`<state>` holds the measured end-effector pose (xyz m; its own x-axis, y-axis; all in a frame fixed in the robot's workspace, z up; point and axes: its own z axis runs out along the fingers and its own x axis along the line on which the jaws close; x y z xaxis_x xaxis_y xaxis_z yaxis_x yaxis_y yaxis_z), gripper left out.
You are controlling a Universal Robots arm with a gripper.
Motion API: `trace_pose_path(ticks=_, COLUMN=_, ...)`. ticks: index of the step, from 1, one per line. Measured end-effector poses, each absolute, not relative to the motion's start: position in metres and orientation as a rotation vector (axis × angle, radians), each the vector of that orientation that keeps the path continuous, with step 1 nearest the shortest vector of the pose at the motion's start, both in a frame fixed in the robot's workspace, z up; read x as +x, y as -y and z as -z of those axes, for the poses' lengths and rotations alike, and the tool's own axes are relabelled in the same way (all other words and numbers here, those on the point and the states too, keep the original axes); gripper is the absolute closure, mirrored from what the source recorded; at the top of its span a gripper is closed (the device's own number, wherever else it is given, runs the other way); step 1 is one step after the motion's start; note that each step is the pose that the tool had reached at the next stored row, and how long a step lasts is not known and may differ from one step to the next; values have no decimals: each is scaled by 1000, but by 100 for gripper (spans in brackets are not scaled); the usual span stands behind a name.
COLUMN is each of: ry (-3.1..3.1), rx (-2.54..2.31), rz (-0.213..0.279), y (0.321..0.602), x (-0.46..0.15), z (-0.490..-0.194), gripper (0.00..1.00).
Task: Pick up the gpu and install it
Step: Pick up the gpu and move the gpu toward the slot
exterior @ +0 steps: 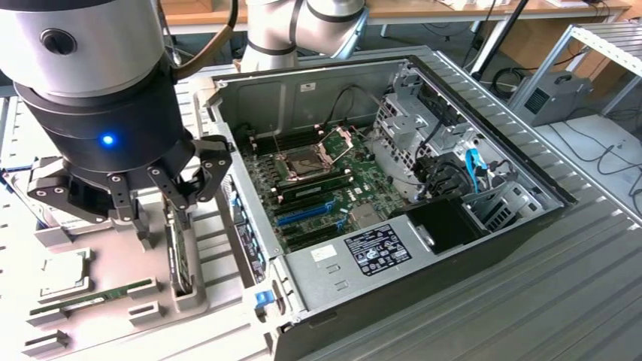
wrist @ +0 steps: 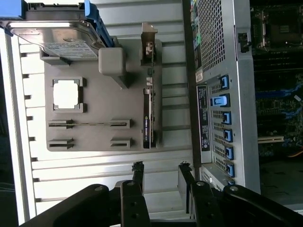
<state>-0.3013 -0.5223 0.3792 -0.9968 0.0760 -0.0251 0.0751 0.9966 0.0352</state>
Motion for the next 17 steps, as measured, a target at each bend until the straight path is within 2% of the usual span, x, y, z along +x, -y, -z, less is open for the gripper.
trace_pose_path(ticks=17, ry=-3112, rx=118, rz=-54, y=522, x=-308, z=-377, gripper=58)
